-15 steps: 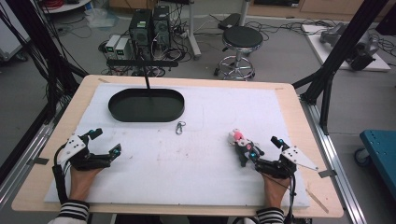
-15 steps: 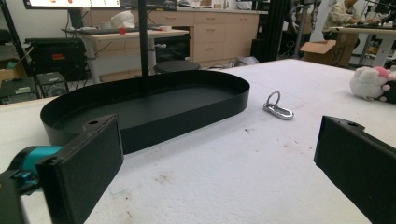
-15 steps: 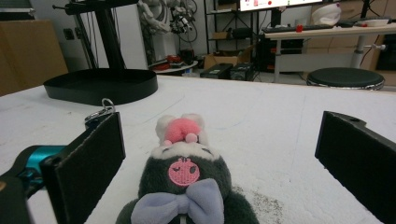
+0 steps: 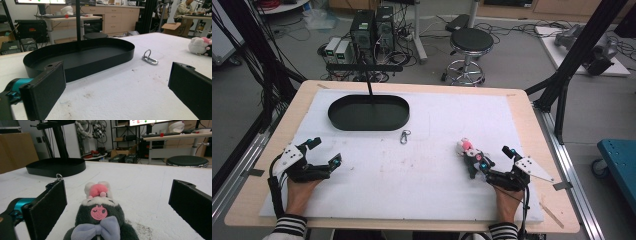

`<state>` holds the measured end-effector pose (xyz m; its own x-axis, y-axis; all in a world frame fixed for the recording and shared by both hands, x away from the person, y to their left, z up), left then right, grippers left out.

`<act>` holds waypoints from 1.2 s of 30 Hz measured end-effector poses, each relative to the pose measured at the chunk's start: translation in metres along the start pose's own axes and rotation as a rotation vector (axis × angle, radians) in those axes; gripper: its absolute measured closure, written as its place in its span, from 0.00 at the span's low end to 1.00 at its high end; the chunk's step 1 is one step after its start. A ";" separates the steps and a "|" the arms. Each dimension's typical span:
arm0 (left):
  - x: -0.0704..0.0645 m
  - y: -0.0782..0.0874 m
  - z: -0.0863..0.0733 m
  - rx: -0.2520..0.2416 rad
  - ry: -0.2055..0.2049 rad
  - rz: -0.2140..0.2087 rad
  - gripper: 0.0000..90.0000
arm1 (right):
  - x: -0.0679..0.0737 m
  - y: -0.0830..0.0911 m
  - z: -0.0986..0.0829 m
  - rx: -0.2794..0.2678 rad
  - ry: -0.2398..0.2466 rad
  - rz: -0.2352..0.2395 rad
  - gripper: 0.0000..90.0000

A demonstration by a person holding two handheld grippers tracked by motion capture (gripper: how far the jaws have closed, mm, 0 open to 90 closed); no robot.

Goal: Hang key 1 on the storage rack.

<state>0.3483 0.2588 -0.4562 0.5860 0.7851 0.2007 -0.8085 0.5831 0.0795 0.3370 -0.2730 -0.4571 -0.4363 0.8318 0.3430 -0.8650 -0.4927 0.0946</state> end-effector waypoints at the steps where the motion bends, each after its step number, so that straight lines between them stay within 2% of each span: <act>1: 0.000 0.000 0.000 0.001 -0.001 0.002 0.02 | -0.001 0.000 0.000 -0.002 -0.008 0.000 0.01; 4: 0.000 0.000 0.000 0.000 -0.001 0.002 0.02 | -0.004 0.002 0.003 -0.004 -0.044 -0.006 0.01; 7: 0.000 0.000 0.000 0.001 -0.002 0.004 0.02 | -0.005 0.003 0.009 -0.001 -0.050 -0.011 0.01; 15: 0.000 0.000 0.000 0.000 0.000 0.006 0.02 | 0.002 0.001 0.029 0.080 0.001 -0.016 0.01; 16: 0.000 0.000 0.000 0.000 0.003 0.007 0.02 | 0.003 -0.002 0.033 0.119 0.018 -0.013 0.01; 21: 0.001 0.000 0.000 -0.002 0.008 0.008 0.02 | 0.007 -0.011 0.040 0.233 0.052 -0.013 0.01; 23: 0.000 0.000 0.000 -0.003 0.008 0.007 0.02 | 0.008 -0.016 0.040 0.301 0.065 -0.008 0.01; 29: 0.000 0.000 0.000 -0.004 0.008 0.006 0.02 | 0.013 -0.026 0.038 0.452 0.109 0.028 0.01; 31: 0.001 0.000 0.000 -0.002 0.010 0.007 0.02 | 0.014 -0.029 0.038 0.487 0.125 0.029 0.01; 32: 0.001 0.000 0.000 -0.002 0.010 0.007 0.02 | 0.014 -0.029 0.038 0.487 0.125 0.029 0.01; 33: 0.001 0.000 0.000 -0.003 0.011 0.008 0.02 | 0.015 -0.034 0.037 0.541 0.134 0.027 0.01; 34: 0.001 0.000 0.000 -0.003 0.011 0.008 0.02 | 0.015 -0.034 0.037 0.541 0.134 0.027 0.01; 35: 0.001 0.000 0.000 -0.002 0.009 0.007 0.02 | 0.015 -0.038 0.036 0.591 0.150 0.020 0.01; 36: 0.001 0.000 0.000 -0.003 0.008 0.007 0.02 | 0.016 -0.040 0.035 0.615 0.149 0.018 0.01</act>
<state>0.3486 0.2596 -0.4559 0.5806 0.7908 0.1937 -0.8125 0.5782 0.0751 0.3736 -0.2492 -0.4225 -0.5178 0.8266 0.2204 -0.5756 -0.5272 0.6251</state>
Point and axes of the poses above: each handheld gripper's, and its own axes: y roughly backward along the jaws, z roughly out of its top, x roughly to its left, the point moved 7 cm from there along -y, roughly forward along the jaws, and after that the axes turned 13 degrees about -y, right-handed, at the moved point
